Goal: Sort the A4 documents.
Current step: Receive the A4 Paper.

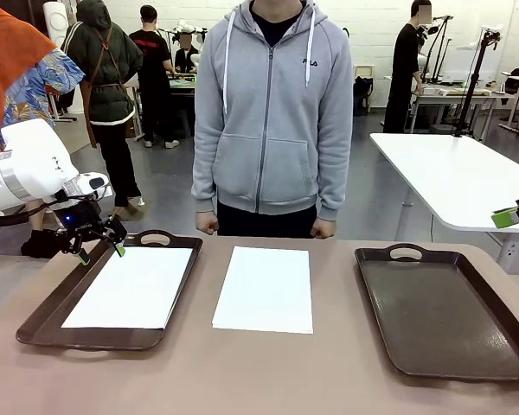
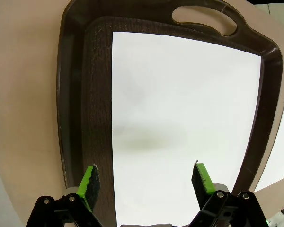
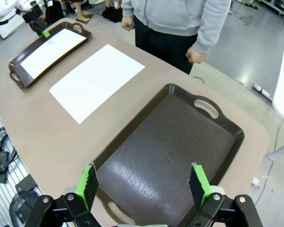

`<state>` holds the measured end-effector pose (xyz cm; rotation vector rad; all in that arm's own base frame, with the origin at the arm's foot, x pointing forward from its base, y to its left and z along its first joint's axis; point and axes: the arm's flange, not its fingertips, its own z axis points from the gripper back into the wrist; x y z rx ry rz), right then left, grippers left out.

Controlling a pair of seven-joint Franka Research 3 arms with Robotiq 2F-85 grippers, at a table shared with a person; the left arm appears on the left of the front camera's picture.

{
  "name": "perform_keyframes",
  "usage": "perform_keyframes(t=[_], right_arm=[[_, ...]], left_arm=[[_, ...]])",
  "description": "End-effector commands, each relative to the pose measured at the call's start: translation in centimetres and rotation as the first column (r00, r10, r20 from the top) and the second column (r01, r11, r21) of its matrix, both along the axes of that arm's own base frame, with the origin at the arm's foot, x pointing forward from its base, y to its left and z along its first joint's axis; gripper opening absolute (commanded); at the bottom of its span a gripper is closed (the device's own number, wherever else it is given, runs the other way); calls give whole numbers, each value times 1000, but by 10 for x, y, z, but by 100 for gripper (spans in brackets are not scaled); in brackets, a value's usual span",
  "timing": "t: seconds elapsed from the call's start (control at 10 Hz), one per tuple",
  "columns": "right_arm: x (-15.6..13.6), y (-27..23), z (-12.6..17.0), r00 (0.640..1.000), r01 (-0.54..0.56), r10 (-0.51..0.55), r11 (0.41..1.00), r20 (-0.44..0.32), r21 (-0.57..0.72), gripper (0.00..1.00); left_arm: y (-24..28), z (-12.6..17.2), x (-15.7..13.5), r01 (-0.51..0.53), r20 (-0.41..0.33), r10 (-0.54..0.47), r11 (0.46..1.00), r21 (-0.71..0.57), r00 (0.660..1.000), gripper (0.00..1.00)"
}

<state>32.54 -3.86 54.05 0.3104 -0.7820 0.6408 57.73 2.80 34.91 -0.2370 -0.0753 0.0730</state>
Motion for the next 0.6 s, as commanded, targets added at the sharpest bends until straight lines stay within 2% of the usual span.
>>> perform_keyframes(t=[0.0, 0.5], right_arm=[[1, 1, -1, 1000, -6, 6, 1000, -2, 7, 100], [1, 1, -1, 1000, -6, 6, 1000, -2, 7, 100]], left_arm=[[2, 0, 0, 10, 2, -10, 1000, 17, 1000, 100], [0, 0, 0, 0, 0, 0, 1000, 0, 1000, 100]])
